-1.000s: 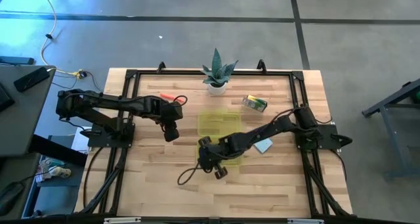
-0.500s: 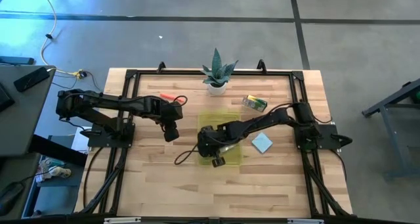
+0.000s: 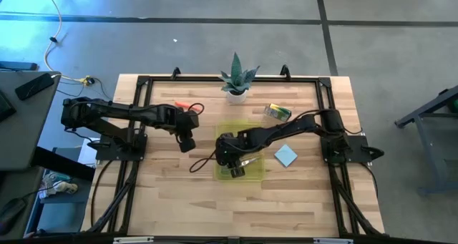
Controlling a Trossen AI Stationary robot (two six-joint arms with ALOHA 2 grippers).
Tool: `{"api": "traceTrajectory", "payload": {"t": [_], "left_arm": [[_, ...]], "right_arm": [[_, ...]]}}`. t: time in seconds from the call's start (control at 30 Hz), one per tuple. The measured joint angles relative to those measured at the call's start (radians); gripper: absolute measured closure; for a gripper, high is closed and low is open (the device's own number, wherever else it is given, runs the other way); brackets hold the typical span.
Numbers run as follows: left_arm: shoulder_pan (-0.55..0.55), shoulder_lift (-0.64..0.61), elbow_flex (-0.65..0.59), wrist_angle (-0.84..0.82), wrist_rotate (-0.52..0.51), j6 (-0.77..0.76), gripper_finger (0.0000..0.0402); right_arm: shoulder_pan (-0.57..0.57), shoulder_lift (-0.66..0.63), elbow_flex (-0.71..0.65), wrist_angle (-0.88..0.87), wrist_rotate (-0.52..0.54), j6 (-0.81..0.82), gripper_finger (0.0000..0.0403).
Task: Pack school essentials
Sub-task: Put the orange pencil into the yellow supply box
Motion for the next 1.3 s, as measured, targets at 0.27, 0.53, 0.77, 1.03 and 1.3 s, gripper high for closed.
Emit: {"api": "traceTrajectory", "payload": {"t": [0.27,0.53,0.77,1.03,1.3], "left_arm": [[0.000,0.000,0.000,-0.006,-0.019,0.000,0.0337],[0.000,0.000,0.000,-0.004,-0.020,0.000,0.0337],[0.000,0.000,0.000,-0.006,-0.020,0.000,0.0337],[0.000,0.000,0.000,-0.005,-0.020,0.000,0.0337],[0.000,0.000,0.000,-0.003,-0.021,0.000,0.0337]], "right_arm": [[-0.023,-0.038,0.001,-0.184,-0.050,0.020,0.0261],[-0.014,-0.027,0.001,-0.244,-0.050,0.016,0.0261],[-0.013,-0.019,0.001,-0.268,-0.050,0.035,0.0261],[0.005,0.001,0.001,-0.285,-0.020,0.039,0.0265],[0.004,0.010,0.001,-0.288,-0.009,0.057,0.0349]]}}
